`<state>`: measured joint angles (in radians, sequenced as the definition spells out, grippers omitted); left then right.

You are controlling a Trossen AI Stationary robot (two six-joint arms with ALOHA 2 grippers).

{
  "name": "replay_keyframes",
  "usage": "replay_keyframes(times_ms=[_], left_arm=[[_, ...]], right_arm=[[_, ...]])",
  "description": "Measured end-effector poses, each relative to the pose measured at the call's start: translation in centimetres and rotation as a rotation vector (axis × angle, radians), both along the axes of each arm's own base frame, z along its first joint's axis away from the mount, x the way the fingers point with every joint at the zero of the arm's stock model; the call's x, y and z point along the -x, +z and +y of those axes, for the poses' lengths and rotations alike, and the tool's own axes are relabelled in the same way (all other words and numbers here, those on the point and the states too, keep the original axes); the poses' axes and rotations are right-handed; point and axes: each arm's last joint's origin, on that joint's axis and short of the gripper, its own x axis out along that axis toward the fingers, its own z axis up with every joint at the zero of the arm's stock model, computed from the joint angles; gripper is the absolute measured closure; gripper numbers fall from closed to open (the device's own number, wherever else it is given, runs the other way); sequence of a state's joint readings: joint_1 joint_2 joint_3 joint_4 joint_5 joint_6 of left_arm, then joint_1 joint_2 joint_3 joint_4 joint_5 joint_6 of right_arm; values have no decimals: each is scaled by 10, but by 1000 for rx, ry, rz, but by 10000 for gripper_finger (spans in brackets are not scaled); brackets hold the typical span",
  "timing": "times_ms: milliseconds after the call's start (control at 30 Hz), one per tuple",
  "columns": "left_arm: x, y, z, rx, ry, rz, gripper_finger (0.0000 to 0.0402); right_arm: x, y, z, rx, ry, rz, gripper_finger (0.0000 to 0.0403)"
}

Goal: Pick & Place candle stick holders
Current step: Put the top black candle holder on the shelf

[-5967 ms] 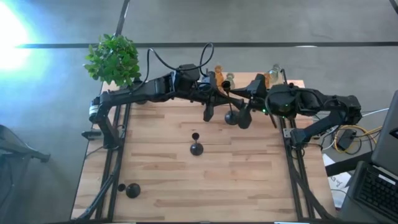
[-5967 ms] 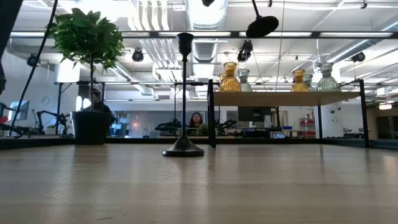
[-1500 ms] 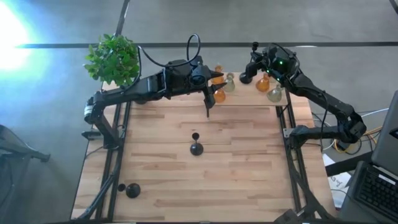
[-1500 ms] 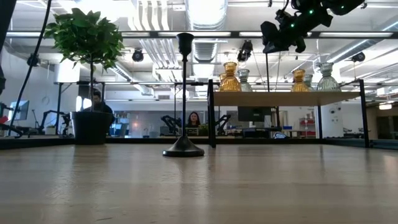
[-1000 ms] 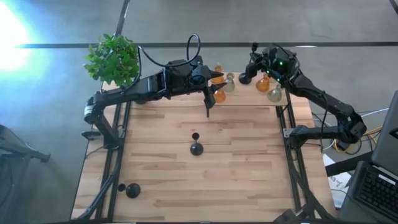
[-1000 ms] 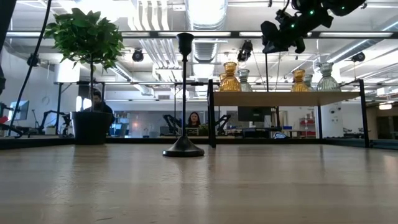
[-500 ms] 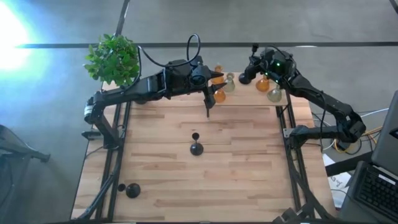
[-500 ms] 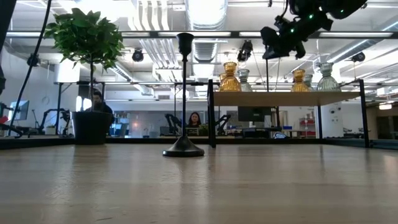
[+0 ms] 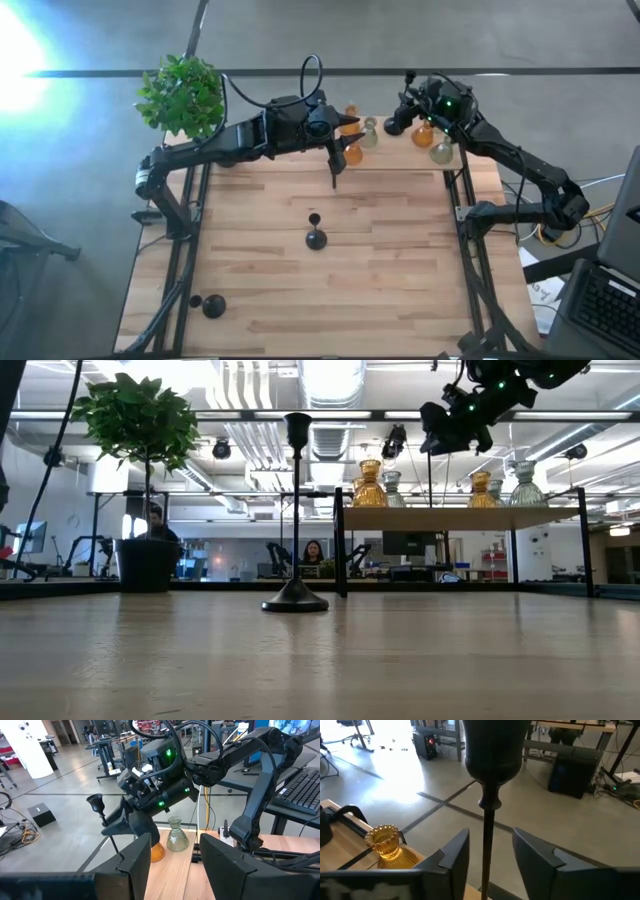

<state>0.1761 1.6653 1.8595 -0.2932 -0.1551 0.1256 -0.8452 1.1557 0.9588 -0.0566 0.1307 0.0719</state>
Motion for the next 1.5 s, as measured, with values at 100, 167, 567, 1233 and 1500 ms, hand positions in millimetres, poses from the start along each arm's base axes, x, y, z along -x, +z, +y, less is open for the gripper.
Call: replay_keyframes(times_ms=[100, 167, 567, 1233, 1500], left_arm=[[0, 0, 0, 4, -7, 4, 227], [0, -3, 0, 10, -15, 28, 227], [2, -12, -1, 42, -13, 114, 227], [60, -58, -40, 145, 124, 552, 228], [108, -110, -51, 283, 143, 567, 228]], right_arm=[[0, 0, 0, 1, 0, -1, 225], [1, 1, 1, 3, 0, -3, 207], [22, 24, 29, -152, 1, 94, 168], [47, 61, 157, -336, 524, -74, 189], [0, 27, 199, -434, 773, 37, 189]])
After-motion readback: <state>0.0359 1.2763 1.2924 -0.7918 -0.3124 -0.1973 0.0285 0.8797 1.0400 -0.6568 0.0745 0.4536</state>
